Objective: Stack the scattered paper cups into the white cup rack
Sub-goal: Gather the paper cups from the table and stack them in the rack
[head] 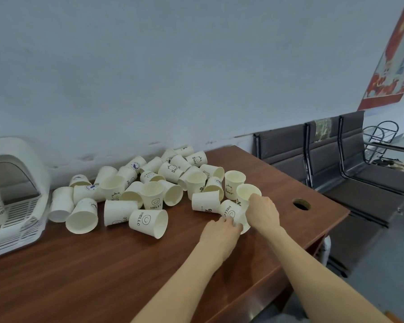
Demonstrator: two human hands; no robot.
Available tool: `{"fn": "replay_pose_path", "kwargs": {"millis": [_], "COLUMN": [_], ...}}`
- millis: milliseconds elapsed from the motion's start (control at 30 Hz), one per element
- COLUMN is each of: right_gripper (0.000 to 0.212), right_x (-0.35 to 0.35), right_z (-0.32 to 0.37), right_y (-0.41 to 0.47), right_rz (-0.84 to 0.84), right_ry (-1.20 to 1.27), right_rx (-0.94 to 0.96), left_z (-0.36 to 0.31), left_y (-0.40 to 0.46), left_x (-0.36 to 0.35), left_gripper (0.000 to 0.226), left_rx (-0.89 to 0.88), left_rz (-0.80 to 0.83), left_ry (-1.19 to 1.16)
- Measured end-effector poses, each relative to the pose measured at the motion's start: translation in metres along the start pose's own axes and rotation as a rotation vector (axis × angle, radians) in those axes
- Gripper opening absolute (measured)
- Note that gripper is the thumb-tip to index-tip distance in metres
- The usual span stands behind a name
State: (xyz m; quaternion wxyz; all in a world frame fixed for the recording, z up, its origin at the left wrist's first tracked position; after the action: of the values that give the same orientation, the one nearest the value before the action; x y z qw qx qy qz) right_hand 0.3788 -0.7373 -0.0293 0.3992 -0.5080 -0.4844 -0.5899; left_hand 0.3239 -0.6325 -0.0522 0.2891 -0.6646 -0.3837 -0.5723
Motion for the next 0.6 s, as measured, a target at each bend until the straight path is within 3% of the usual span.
{"fn": "replay_pose_path", "kwargs": {"millis": [267, 600], "right_gripper": [0.006, 0.011], "right_x": [0.010, 0.045], "right_z": [0.001, -0.004], "right_y": [-0.009, -0.019], "right_rz": [-0.032, -0.120], "right_ry": [0.033, 0.131], "right_rx": [-0.008, -0.082], "left_z": [0.008, 0.003], "left_y": [0.005, -0.030], "left_x": [0.001, 0.052], "left_gripper": [0.042, 0.036], "left_rx": [0.046, -0.010], "left_rz": [-0.013, -0.210], "left_ry": [0.109, -0.061]}}
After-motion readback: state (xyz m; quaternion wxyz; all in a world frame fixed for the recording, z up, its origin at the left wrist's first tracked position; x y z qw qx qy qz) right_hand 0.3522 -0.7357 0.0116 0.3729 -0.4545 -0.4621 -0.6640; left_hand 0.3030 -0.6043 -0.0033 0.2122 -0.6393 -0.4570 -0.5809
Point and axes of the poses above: each hand's wrist, its own y-axis towards the middle knuckle, its own x-axis out of the back of the hand, z = x × y, the point moved 9 cm from there along y, towards the middle knuckle, and after that the axes turned 13 degrees about -y, right-handed, at the moved point
